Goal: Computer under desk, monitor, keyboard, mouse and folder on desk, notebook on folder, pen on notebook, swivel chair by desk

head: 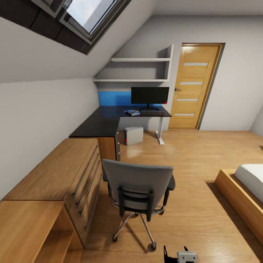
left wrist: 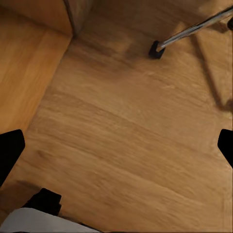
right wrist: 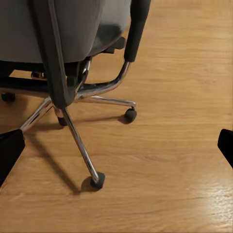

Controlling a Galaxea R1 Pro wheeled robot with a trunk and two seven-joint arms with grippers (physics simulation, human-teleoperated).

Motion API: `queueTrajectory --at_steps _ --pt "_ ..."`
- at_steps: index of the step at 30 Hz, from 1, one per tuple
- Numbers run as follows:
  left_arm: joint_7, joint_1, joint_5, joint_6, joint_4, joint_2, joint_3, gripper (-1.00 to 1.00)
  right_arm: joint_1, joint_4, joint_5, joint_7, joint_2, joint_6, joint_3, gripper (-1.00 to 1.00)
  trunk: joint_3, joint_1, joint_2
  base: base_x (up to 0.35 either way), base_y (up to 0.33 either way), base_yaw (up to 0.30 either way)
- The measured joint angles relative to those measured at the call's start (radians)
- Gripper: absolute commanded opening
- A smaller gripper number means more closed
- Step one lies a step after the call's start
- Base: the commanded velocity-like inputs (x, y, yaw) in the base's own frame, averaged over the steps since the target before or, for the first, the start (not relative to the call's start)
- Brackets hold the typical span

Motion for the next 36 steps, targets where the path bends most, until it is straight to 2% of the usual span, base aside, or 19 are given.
queueTrajectory --at_steps 4,7,10,11,12,17,18,20,21,23,25,28,31,36 --pt "-0.009 -0.073 -0.003 0.077 0.0 -0.017 0.003 1.0 -0.005 -0.059 -0.003 0.002 0.002 0.104 -0.002 1.0 -0.013 0.015 -0.028 0.0 0.0 0.0" --pt "-0.01 -0.129 -0.005 0.13 -0.001 -0.023 0.004 1.0 -0.011 -0.114 -0.003 0.003 0.002 0.217 -0.002 1.0 -0.022 0.027 -0.049 0.0 0.0 0.0" --pt "-0.012 -0.223 -0.007 0.207 0.0 -0.03 0.004 1.0 -0.037 -0.22 -0.019 0.005 0.003 0.423 -0.002 1.0 -0.031 0.038 -0.07 0.0 0.0 0.0" --pt "-0.012 -0.244 -0.006 0.222 0.0 -0.031 0.004 1.0 -0.045 -0.239 -0.028 0.005 0.003 0.461 -0.003 1.0 -0.035 0.042 -0.077 0.0 0.0 0.0" --pt "-0.013 -0.279 -0.005 0.247 0.0 -0.034 0.004 1.0 -0.06 -0.27 -0.046 0.006 0.004 0.525 -0.002 1.0 -0.037 0.046 -0.084 0.0 0.0 0.0" --pt "-0.014 -0.379 0.002 0.302 0.002 -0.036 0.003 1.0 -0.121 -0.322 -0.103 0.005 0.009 0.668 -0.002 1.0 -0.053 0.065 -0.119 0.0 0.0 0.0" --pt "-0.015 -0.41 0.002 0.319 0.003 -0.036 0.003 1.0 -0.152 -0.331 -0.128 0.007 0.011 0.727 -0.002 1.0 -0.056 0.069 -0.126 0.0 0.0 0.0" --pt "-0.015 -0.436 0.003 0.331 0.005 -0.035 0.004 1.0 -0.185 -0.336 -0.159 0.009 0.012 0.788 -0.002 1.0 -0.063 0.077 -0.14 0.0 0.0 0.0" --pt "-0.016 -0.458 0.002 0.34 0.008 -0.035 0.004 1.0 -0.222 -0.341 -0.199 0.013 0.014 0.876 -0.002 1.0 -0.066 0.08 -0.147 0.0 0.0 0.0" --pt "-0.018 -0.47 0.003 0.343 0.01 -0.036 0.004 1.0 -0.245 -0.346 -0.228 0.015 0.014 0.948 -0.002 1.0 -0.072 0.088 -0.161 0.0 0.0 0.0" --pt "-0.022 -0.477 0.002 0.345 0.012 -0.038 0.001 1.0 -0.258 -0.348 -0.245 0.02 0.015 0.993 0.0 1.0 -0.078 0.096 -0.175 0.0 0.0 0.0" --pt "-0.023 -0.48 0.0 0.346 0.014 -0.039 -0.003 1.0 -0.264 -0.344 -0.253 0.023 0.016 1.003 0.0 1.0 -0.088 0.107 -0.196 0.0 0.0 0.0" --pt "-0.023 -0.482 0.001 0.347 0.014 -0.037 -0.004 1.0 -0.265 -0.335 -0.253 0.024 0.026 0.974 0.001 1.0 -0.097 0.119 -0.217 0.0 0.0 0.0" --pt "-0.023 -0.482 0.004 0.346 0.015 -0.036 -0.006 1.0 -0.263 -0.295 -0.253 0.024 0.059 0.869 0.003 1.0 -0.113 0.138 -0.252 0.0 0.0 0.0"
